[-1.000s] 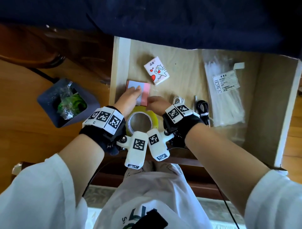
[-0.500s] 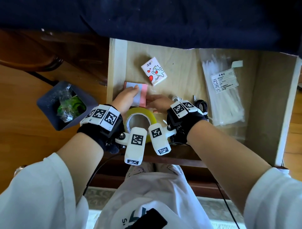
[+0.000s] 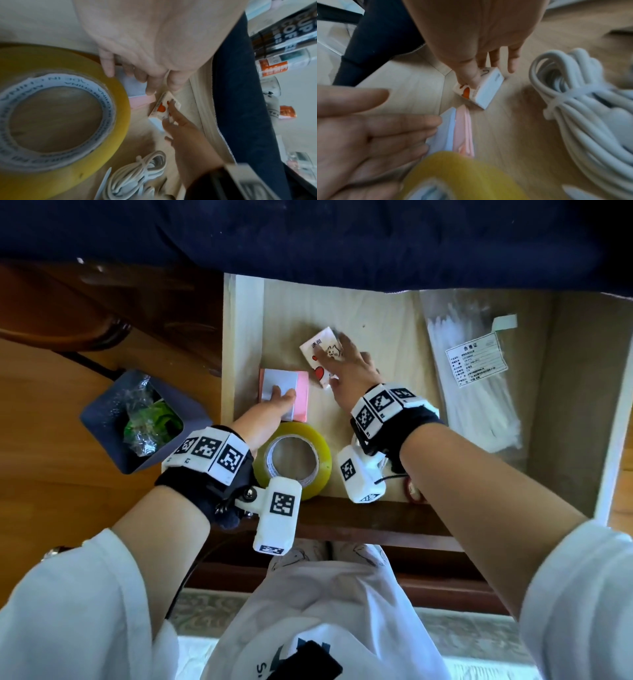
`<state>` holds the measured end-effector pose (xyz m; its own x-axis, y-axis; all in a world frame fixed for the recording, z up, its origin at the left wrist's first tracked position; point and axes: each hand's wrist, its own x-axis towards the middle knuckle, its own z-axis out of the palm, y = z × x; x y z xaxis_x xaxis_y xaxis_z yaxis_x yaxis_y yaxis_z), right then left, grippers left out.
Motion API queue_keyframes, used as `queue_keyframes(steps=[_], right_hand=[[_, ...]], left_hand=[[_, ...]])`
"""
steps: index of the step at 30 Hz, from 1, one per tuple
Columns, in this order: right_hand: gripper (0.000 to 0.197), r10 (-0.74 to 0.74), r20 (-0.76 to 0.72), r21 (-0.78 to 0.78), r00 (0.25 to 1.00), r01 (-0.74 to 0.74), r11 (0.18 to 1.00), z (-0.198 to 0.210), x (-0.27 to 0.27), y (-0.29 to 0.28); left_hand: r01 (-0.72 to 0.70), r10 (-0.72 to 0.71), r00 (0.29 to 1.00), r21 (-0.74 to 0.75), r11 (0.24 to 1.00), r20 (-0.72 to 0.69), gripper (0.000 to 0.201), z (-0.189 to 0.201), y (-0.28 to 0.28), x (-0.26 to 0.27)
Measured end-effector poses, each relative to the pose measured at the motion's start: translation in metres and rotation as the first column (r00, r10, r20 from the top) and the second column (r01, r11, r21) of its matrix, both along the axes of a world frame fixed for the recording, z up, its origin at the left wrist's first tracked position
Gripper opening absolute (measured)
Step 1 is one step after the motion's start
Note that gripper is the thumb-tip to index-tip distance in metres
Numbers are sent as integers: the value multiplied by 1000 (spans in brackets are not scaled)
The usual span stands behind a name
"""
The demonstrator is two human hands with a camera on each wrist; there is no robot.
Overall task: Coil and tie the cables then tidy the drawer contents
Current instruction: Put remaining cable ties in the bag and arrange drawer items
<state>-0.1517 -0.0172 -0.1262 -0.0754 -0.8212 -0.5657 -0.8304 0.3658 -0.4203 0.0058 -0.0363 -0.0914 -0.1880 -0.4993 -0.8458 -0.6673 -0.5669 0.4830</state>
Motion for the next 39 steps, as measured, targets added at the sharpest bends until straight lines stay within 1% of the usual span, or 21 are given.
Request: queue_keyframes(steps=[2, 4, 8, 11, 14, 15, 16, 17, 19, 20, 22, 24, 26, 27, 28, 29, 31, 32, 34, 36, 39], right_hand=[[68, -36, -34, 1, 999, 37, 999, 1, 7, 16], [71, -39, -74, 44, 996, 43, 998, 4, 12, 27], [68, 48, -101, 143, 994, -33, 989, 4, 16, 29], [63, 68, -80, 226, 994, -48, 973, 0, 19, 29], [63, 91, -38, 208, 995, -81, 975, 1, 14, 30], [61, 52, 10, 172, 999, -52, 984, 5, 8, 30], [58, -43, 90, 129, 995, 32, 991, 10, 0, 31], [54, -166, 186, 82, 968, 153, 985, 16, -10, 33], [47, -382, 333, 9, 862, 403, 915, 26, -37, 40], [42, -460, 355, -5, 814, 494, 870, 30, -51, 46], [32, -550, 326, 18, 769, 577, 817, 35, -77, 62], [25, -600, 257, 123, 758, 590, 798, 37, -91, 78], [26, -631, 219, 252, 744, 582, 773, 35, -93, 91], [28, -627, 211, 287, 750, 566, 773, 34, -89, 95], [33, -594, 198, 283, 780, 535, 796, 32, -85, 97], [39, -520, 170, 251, 837, 473, 844, 29, -80, 97], [57, -296, 109, 203, 949, 271, 941, 22, -73, 95], [65, -198, 101, 212, 975, 173, 962, 19, -70, 93], [74, -90, 102, 263, 991, 60, 963, 12, -70, 89], [70, -57, 85, 287, 995, 30, 957, 9, -74, 84], [51, -57, 97, 298, 994, 26, 954, 10, -80, 78]], left_hand=[[-14, 14, 1000, -6, 1000, 4, 63, 1, -1, -1], [-53, 53, 998, -18, 998, 29, 59, -1, -2, -1], [-72, 73, 996, -7, 997, 41, 57, -2, -1, 0], [-62, 62, 997, -10, 998, 48, 56, -1, -1, -1], [-60, 60, 997, -10, 998, 46, 54, 3, 0, -3], [-70, 71, 997, -11, 997, 44, 53, 4, 0, -3], [-88, 88, 995, -6, 996, 44, 52, 6, 1, -4], [-108, 108, 994, -6, 994, 31, 48, 8, 1, -5], [-157, 157, 987, -18, 987, -22, 22, 11, 3, -9], [-179, 178, 983, -18, 984, -48, 12, 14, 4, -14], [-186, 188, 977, 28, 982, -104, 18, 15, 7, -25], [-189, 208, 965, 123, 974, -162, 18, 12, 14, -39], [-194, 229, 955, 188, 963, -188, 18, 5, 21, -56], [-170, 208, 960, 199, 965, -188, 27, 1, 24, -65], [-134, 170, 968, 193, 972, -186, 39, -3, 27, -73], [-86, 118, 977, 174, 981, -179, 49, -8, 29, -80], [26, -7, 986, 106, 994, -168, 64, -16, 33, -90], [82, -71, 984, 63, 995, -163, 69, -20, 34, -93], [205, -205, 970, -14, 979, -128, 74, -24, 34, -96], [283, -289, 954, -76, 956, -76, 73, -27, 33, -96], [316, -320, 947, -103, 943, -24, 58, -28, 31, -93]])
